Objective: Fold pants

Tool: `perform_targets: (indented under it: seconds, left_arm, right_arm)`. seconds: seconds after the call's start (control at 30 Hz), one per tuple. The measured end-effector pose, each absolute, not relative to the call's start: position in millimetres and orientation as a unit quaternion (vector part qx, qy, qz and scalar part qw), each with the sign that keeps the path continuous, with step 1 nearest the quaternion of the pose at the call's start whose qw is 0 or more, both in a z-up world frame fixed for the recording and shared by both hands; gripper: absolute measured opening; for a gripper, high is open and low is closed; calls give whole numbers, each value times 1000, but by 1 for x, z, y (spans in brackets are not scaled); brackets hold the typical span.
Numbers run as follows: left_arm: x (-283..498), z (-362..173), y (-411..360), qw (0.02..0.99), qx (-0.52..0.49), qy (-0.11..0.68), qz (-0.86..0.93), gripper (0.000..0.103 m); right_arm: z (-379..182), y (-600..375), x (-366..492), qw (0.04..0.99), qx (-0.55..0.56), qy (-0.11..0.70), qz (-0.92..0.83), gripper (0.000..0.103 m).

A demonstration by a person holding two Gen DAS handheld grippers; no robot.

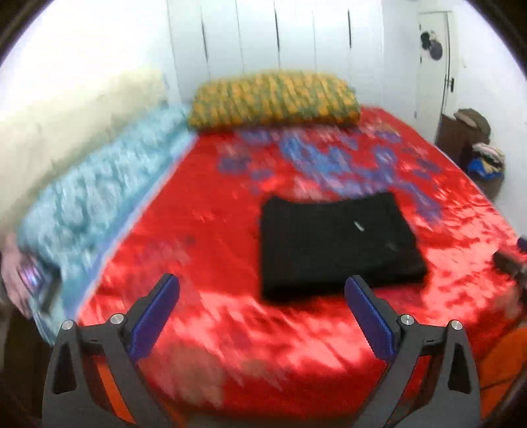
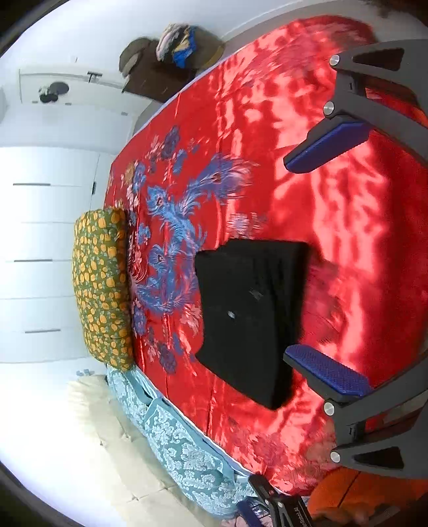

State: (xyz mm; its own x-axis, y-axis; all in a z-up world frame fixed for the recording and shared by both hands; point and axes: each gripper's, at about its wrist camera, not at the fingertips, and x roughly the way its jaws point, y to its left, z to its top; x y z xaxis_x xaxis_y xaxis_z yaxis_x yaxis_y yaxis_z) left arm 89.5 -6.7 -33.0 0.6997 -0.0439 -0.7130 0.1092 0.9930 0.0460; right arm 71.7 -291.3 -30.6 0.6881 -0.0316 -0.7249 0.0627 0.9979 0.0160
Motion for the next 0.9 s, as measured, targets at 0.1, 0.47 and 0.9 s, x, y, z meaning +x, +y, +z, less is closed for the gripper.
perform_targets:
  seconds: [0.1,0.47,0.9]
  left_arm:
    - [71,-30,-18,903,46,423,-63,101]
    - [29,-23,-27,900,48,429,-56,101]
    - [29,-26,-26,896,37,439,-50,101]
  right_arm:
    - [-23,-264,39,919,22,392,-33,103]
    - [-7,-224,1,922,-6,386,-43,103]
    - [-13,-223,2,916,-9,399,-45,103]
